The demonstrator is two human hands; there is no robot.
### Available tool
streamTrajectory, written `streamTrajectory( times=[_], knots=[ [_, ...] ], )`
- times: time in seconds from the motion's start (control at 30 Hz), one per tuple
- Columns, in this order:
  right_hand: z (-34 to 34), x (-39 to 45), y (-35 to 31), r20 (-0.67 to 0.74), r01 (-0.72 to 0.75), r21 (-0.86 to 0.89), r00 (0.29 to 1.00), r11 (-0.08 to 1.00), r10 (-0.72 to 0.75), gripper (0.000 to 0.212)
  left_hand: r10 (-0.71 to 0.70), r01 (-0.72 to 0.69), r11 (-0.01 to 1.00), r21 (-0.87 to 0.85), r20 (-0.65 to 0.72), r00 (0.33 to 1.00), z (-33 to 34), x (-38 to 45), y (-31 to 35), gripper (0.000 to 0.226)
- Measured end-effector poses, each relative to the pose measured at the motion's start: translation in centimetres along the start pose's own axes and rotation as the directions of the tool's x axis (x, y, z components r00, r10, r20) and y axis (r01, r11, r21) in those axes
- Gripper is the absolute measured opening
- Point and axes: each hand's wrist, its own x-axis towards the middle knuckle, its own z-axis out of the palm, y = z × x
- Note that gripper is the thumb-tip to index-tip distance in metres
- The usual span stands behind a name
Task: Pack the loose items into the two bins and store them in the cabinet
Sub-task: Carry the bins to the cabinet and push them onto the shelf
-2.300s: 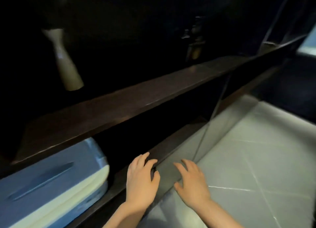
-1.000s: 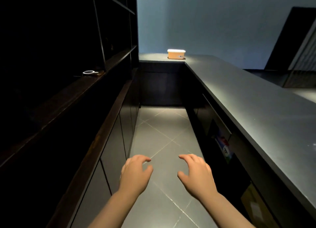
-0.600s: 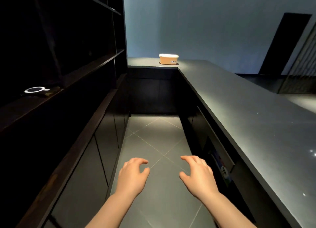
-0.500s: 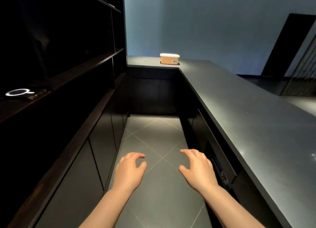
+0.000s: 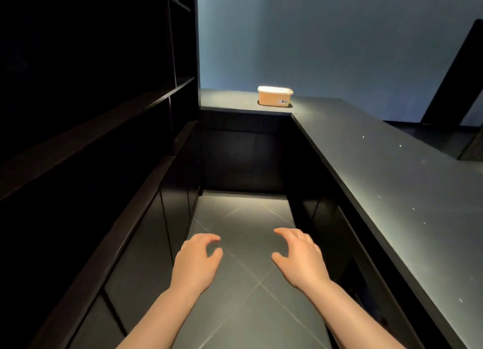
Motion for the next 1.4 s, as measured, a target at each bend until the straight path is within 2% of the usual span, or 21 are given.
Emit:
streamTrajectory(
  times=[0.2, 0.37, 0.6, 0.77, 0.93, 1.03, 1.13, 1.27, 1.4],
  knots=[
    [-0.8, 13.3, -0.9, -0.089, -0.034, 0.019, 0.995, 0.999, 0.035, 0.055, 0.025, -0.025, 1.0, 0.001, 0.009, 1.0, 0.0, 14.3, 0.3, 0.03],
    [-0.4, 23.2, 1.1, -0.083, -0.063, 0.025, 0.994, 0.998, 0.065, 0.055, 0.07, -0.069, 0.998, -0.01, 0.044, 0.997, 3.0, 24.9, 2.5, 0.032],
    [-1.2, 38.4, 5.7, -0.075, -0.04, 0.021, 0.996, 0.999, 0.042, 0.057, 0.048, -0.048, 0.999, 0.001, 0.046, 0.998, 8.2, 39.4, 6.1, 0.034],
    [-2.2, 48.7, 8.5, -0.056, -0.001, -0.042, 0.998, 0.999, -0.001, 0.057, 0.052, -0.052, 0.997, -0.051, -0.008, 0.999, 11.3, 49.1, 8.9, 0.033],
    [-1.1, 58.1, 9.0, -0.009, 0.025, -0.016, 1.0, 1.0, -0.025, 0.056, 0.016, -0.014, 0.999, -0.033, 0.065, 0.998, 14.8, 56.9, 8.3, 0.034],
    [-0.6, 64.9, 9.4, -0.044, 0.031, -0.016, 0.999, 0.999, -0.032, 0.055, 0.005, -0.003, 0.999, -0.052, 0.044, 0.999, 16.4, 63.7, 7.8, 0.032],
    [0.1, 71.6, 9.6, -0.081, -0.015, -0.006, 0.997, 1.0, 0.014, 0.053, 0.05, -0.047, 0.997, -0.068, 0.042, 0.998, 17.7, 71.1, 8.1, 0.031],
    [0.8, 80.2, 9.5, -0.059, -0.072, -0.003, 0.996, 0.997, 0.072, 0.054, 0.081, -0.078, 0.995, -0.056, 0.072, 0.994, 18.5, 81.1, 8.0, 0.031],
    [0.7, 88.1, 9.8, -0.116, -0.116, 0.03, 0.986, 0.993, 0.119, 0.054, 0.105, -0.102, 0.994, -0.037, 0.085, 0.991, 19.1, 90.9, 8.2, 0.032]
  ],
)
